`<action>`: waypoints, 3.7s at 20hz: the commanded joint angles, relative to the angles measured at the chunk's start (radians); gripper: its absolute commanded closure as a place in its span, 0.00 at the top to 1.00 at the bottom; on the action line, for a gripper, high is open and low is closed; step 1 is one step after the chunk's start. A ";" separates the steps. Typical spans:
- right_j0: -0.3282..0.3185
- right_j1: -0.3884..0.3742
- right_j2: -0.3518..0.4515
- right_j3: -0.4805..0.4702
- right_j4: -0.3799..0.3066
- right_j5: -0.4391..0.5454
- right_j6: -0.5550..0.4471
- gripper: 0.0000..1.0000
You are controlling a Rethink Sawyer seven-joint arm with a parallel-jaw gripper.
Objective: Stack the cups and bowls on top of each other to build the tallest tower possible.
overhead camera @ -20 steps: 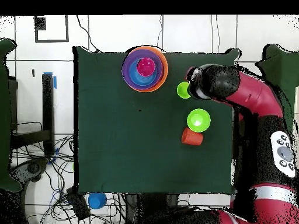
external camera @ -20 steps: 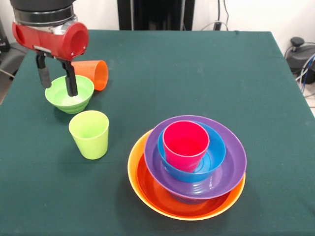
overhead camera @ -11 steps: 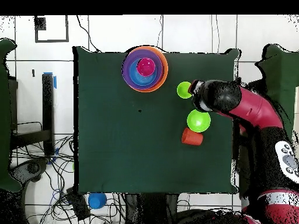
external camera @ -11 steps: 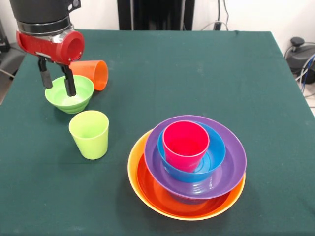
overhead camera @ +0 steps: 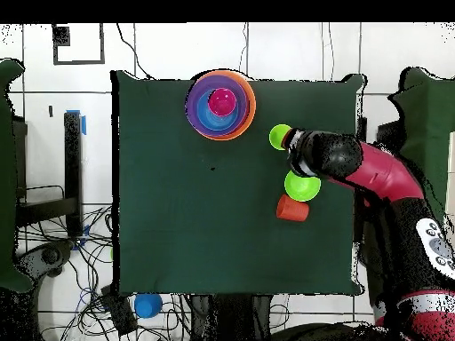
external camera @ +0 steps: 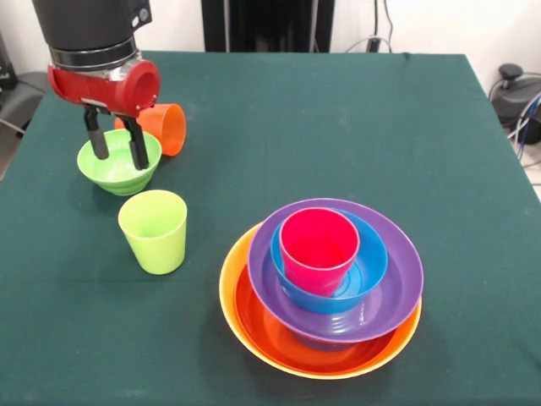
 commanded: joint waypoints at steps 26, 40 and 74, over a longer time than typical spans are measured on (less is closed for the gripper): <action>-0.063 0.137 0.203 -0.037 -0.188 -0.065 -0.183 1.00; -0.057 0.125 0.226 -0.060 -0.216 -0.029 -0.142 1.00; -0.103 0.179 0.245 -0.123 -0.257 0.087 -0.307 1.00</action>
